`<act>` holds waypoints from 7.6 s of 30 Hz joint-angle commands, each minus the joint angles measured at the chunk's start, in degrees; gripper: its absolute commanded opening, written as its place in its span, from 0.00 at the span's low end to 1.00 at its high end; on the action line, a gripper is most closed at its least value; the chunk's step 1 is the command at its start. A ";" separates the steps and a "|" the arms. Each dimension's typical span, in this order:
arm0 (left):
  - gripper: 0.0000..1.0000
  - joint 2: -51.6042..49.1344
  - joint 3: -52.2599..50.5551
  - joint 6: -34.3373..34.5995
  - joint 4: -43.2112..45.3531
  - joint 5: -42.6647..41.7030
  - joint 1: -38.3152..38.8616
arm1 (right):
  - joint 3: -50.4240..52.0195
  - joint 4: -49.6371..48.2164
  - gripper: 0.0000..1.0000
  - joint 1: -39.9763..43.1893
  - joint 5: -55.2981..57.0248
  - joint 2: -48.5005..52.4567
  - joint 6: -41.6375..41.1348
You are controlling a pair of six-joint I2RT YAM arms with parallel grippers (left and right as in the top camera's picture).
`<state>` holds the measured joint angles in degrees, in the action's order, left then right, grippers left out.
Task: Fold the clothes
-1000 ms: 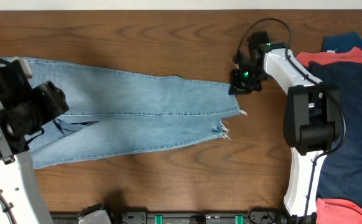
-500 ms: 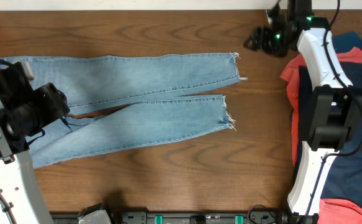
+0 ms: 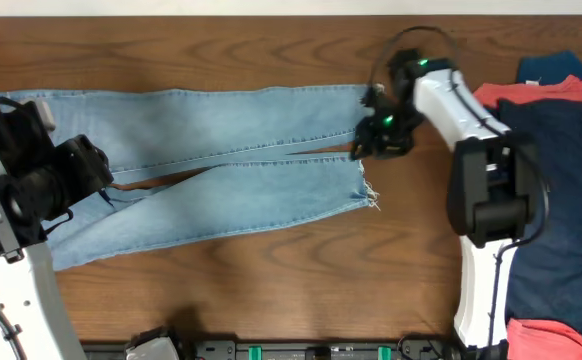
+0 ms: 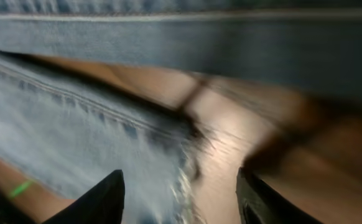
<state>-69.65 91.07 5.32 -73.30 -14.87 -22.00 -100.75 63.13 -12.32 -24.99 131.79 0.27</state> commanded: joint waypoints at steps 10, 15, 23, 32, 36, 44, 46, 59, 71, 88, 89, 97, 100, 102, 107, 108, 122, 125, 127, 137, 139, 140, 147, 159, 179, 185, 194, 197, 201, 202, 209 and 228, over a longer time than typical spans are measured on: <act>0.56 0.02 0.24 -0.59 -0.20 -0.11 0.22 | 1.70 0.13 0.01 -2.89 15.19 -2.64 -4.07; 0.56 -0.02 0.24 -0.61 -0.24 -0.09 0.22 | -3.91 10.93 0.01 1.92 38.95 -9.05 -11.47; 0.57 -0.50 0.13 -0.59 -0.87 2.69 0.22 | -4.63 16.04 0.67 8.07 32.68 -17.16 -10.27; 0.57 -2.71 -4.68 7.32 -5.92 19.39 -0.72 | -4.63 12.85 0.63 8.74 16.15 -18.05 -1.44; 0.57 -3.45 -11.89 13.09 -3.23 24.52 -4.74 | -4.63 12.37 0.62 8.50 6.45 -18.05 3.04; 0.64 -4.55 -26.95 16.44 9.75 23.15 -24.70 | -4.63 15.61 0.61 8.72 6.08 -18.05 3.02; 0.60 -6.27 -28.46 16.46 12.57 18.99 -30.60 | -4.63 16.41 0.60 8.76 5.88 -18.05 2.99; 0.51 -28.89 -29.16 11.02 32.65 9.42 -43.47 | -4.55 15.96 0.61 8.72 5.90 -18.05 1.90; 0.52 -36.76 -29.16 7.13 43.67 8.50 -43.45 | -4.31 16.04 0.61 8.96 11.78 -18.03 -5.16; 0.06 -40.19 -29.22 7.39 44.87 9.68 -43.45 | 8.57 9.09 0.59 17.70 14.47 -18.03 -15.69; 0.06 -39.65 -29.20 7.39 44.89 9.29 -43.45 | 9.40 8.83 0.58 18.18 14.45 -18.03 -15.72; 0.06 -36.26 -29.11 7.41 43.69 7.76 -43.45 | 22.88 -0.63 0.49 18.62 9.18 -18.03 -16.98; 0.06 -35.93 -29.11 7.72 42.69 7.74 -43.45 | 27.08 -7.17 0.46 18.62 3.28 -18.03 -16.00; 0.06 -35.89 -29.11 7.89 42.27 7.30 -43.45 | 29.09 -9.75 0.45 18.60 1.51 -18.03 -16.44; 0.06 -35.50 -29.11 7.89 42.01 4.33 -43.45 | 30.53 -11.82 0.15 18.69 1.64 -18.03 -16.94; 0.06 -35.23 -29.11 7.93 41.88 4.33 -43.45 | 30.47 -12.37 0.06 18.75 1.60 -18.05 -16.94; 0.06 -16.33 -28.30 14.56 30.62 11.76 -43.45 | 20.81 -3.56 0.01 21.27 11.39 -34.84 -16.52; 0.06 -11.32 -28.30 16.04 27.58 13.92 -43.45 | 18.32 -1.51 0.01 21.27 12.59 -40.06 -16.52; 0.06 -8.48 -28.30 16.28 25.64 16.04 -43.45 | 16.79 -0.09 0.01 21.27 13.33 -42.69 -16.52; 0.06 7.39 -26.45 17.77 19.82 23.67 -43.45 | 2.23 10.84 0.01 21.31 17.68 -49.81 -17.68; 0.06 9.99 -25.94 17.77 19.21 23.80 -43.43 | -0.66 12.13 0.01 21.31 17.70 -49.79 -18.58; 0.06 10.80 -25.90 17.77 18.91 23.82 -43.41 | -1.64 12.31 0.01 21.31 17.57 -49.79 -19.08; 0.06 9.01 -25.97 17.68 17.64 25.09 -40.35 | -2.75 9.60 0.01 21.22 17.40 -47.58 -22.27; 0.06 -8.24 -26.12 17.92 22.12 25.57 -39.50 | -2.75 -6.19 0.01 16.63 10.58 -33.64 -26.18; 0.12 -19.12 -26.12 17.68 37.86 20.02 -36.44 | -2.75 -35.63 0.01 9.27 9.49 -10.62 -36.70; 0.17 -20.74 -26.12 17.75 38.29 20.92 -35.01 | -2.73 -38.45 0.01 8.96 9.62 -8.37 -36.70; 0.17 -21.09 -26.12 17.73 38.29 21.81 -35.01 | -2.73 -37.79 0.01 7.96 13.90 -5.42 -46.36; 0.17 -21.09 -26.12 17.73 38.29 21.79 -35.01 | -2.73 -36.98 0.02 7.96 14.88 -5.33 -49.55; 0.17 -21.09 -26.12 17.75 38.29 21.77 -35.01 | -2.73 -36.85 0.02 7.78 11.37 -5.35 -46.86; 0.17 -21.09 -26.12 17.73 38.32 21.77 -35.01 | -2.73 -36.52 0.01 7.78 11.13 -5.35 -46.64; 0.17 -21.09 -26.12 17.73 38.27 21.75 -35.01 | -2.73 -43.23 0.68 7.76 6.01 -5.35 -41.68; 0.17 -21.09 -26.12 17.70 37.81 21.73 -35.01 | -2.54 -35.06 0.75 6.21 10.80 -0.98 -13.14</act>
<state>-90.35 63.13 22.72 -35.59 4.95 -56.84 -102.61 29.23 -4.47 -16.16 127.59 -16.23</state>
